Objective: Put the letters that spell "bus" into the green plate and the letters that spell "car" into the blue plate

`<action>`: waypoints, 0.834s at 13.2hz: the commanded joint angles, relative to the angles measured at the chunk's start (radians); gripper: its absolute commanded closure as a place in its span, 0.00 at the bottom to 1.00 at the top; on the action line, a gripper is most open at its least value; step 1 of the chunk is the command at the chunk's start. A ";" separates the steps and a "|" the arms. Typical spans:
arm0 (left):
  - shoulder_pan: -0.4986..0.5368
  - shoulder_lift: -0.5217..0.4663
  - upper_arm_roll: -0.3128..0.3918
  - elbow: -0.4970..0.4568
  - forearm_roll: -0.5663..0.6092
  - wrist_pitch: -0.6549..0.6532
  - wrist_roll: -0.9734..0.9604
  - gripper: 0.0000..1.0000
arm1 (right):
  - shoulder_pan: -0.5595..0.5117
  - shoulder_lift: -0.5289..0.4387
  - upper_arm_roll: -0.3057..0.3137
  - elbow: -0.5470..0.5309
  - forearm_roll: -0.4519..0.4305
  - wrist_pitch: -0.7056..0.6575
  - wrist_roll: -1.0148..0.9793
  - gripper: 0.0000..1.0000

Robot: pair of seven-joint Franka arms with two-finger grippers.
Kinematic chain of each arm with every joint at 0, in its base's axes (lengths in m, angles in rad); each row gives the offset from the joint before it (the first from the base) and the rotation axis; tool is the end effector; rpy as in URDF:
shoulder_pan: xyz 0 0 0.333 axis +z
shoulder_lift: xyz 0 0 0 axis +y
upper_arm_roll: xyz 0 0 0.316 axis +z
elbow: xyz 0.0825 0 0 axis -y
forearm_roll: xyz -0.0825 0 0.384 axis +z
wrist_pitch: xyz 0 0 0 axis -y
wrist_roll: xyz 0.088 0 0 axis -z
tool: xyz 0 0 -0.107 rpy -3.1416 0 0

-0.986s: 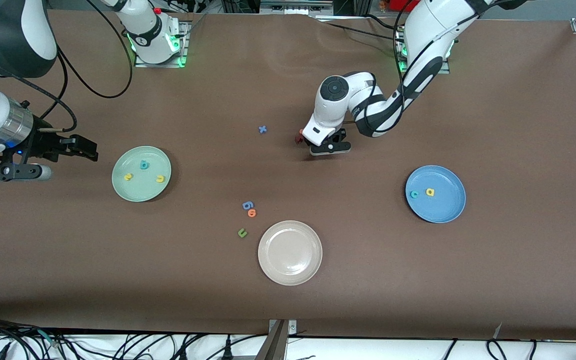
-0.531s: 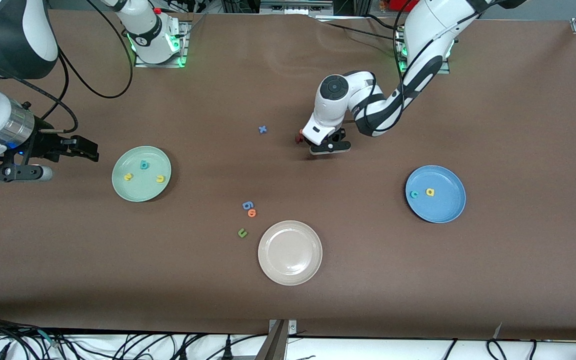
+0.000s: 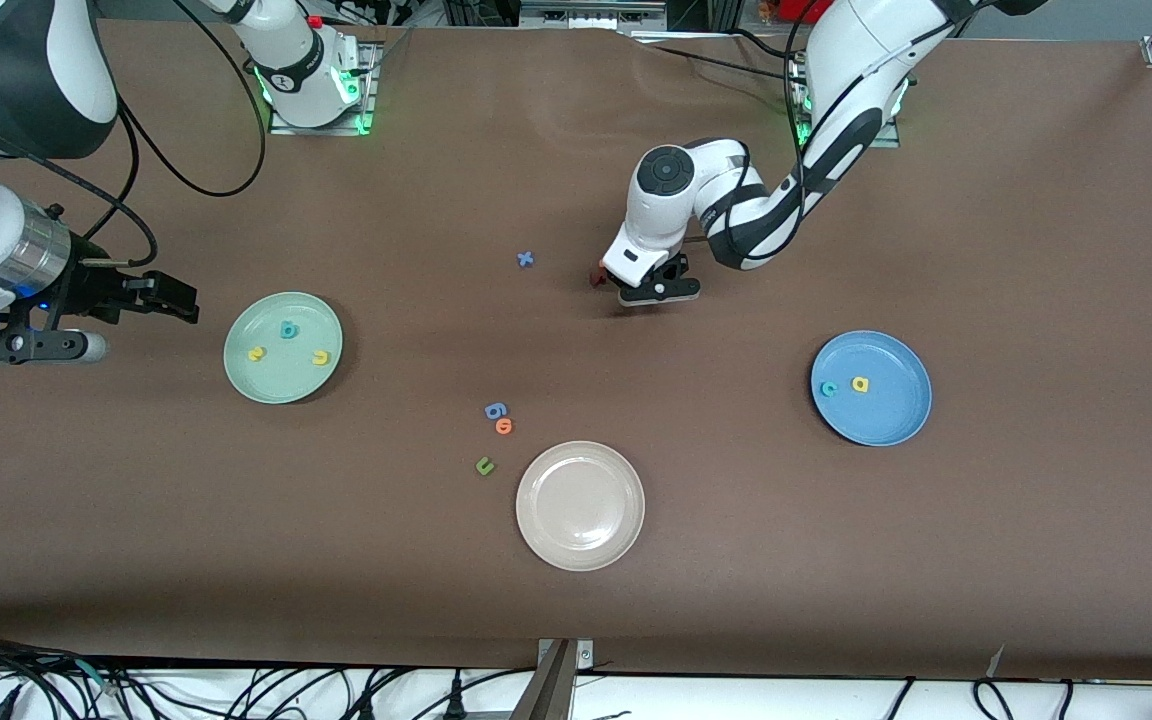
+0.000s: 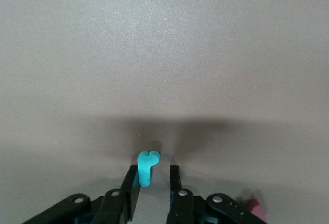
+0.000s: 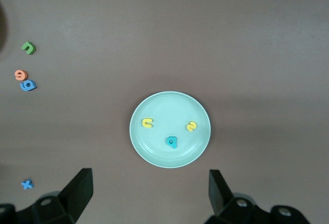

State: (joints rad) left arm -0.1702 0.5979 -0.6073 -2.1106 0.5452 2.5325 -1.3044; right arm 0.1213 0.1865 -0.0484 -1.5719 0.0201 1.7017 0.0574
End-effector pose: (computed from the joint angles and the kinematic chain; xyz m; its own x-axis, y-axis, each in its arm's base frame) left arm 0.3973 -0.4074 0.1724 0.9889 0.1454 -0.0298 0.1456 -0.9893 0.0054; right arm 0.6121 0.0489 0.5260 0.9983 0.0131 -0.0570 0.0127 -0.9999 -0.0075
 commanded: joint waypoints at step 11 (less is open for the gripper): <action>-0.003 -0.012 0.000 -0.028 0.036 -0.001 -0.036 0.84 | -0.002 -0.013 0.008 -0.014 -0.017 -0.001 0.016 0.01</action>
State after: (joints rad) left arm -0.1709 0.5965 -0.6095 -2.1129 0.5455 2.5326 -1.3091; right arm 0.1215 0.1865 -0.0482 -1.5719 0.0201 1.7017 0.0593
